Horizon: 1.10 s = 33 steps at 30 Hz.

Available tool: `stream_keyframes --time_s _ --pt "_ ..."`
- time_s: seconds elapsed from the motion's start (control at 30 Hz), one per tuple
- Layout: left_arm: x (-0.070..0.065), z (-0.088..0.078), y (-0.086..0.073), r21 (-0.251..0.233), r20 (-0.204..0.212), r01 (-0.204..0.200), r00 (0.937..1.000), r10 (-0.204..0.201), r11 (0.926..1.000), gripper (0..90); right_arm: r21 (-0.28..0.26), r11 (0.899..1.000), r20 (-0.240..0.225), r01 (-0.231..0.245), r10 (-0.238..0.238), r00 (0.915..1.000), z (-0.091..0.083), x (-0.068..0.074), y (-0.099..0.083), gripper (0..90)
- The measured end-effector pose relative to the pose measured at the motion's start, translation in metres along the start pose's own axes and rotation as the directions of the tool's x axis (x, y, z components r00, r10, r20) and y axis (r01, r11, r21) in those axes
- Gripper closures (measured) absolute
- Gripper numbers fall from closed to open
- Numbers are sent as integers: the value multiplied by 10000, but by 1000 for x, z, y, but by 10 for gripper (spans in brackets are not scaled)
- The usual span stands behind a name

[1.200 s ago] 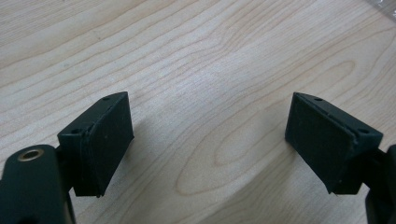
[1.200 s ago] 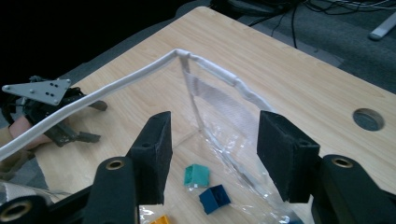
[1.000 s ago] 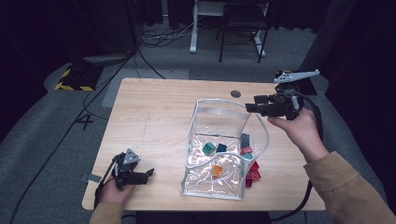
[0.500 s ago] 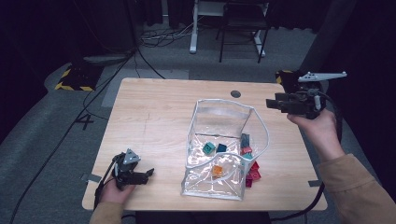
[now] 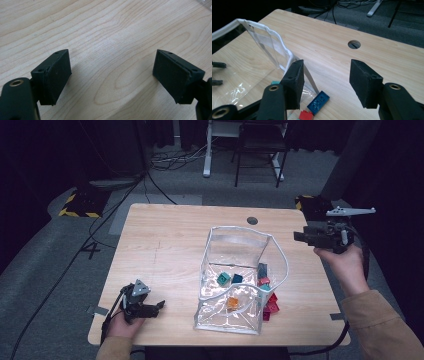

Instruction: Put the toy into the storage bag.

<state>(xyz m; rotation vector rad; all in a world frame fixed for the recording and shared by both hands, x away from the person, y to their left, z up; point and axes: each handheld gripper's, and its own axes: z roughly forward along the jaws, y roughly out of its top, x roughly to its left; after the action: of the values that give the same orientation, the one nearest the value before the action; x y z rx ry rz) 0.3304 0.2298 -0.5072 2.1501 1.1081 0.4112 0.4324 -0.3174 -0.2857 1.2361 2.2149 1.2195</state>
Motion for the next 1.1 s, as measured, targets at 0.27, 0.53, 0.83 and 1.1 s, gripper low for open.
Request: stream_keyframes --time_s 0.27,0.53,0.83,1.1 --pt "0 0 0 0 0 1 10000 -1 10000 154 372 9992 3 -108 107 9999 24 -10 -31 463" --pt "0 0 0 1 1 1 10000 -1 10000 154 861 9955 -163 -391 406 9990 52 -15 -63 461" --pt "0 0 0 1 2 2 10000 -2 10000 154 1477 9883 -334 -385 439 9985 84 -11 -90 462" --pt "0 0 0 13 -2 4 10000 -4 10000 154 1961 9805 -402 -155 239 9989 114 -6 -106 471"
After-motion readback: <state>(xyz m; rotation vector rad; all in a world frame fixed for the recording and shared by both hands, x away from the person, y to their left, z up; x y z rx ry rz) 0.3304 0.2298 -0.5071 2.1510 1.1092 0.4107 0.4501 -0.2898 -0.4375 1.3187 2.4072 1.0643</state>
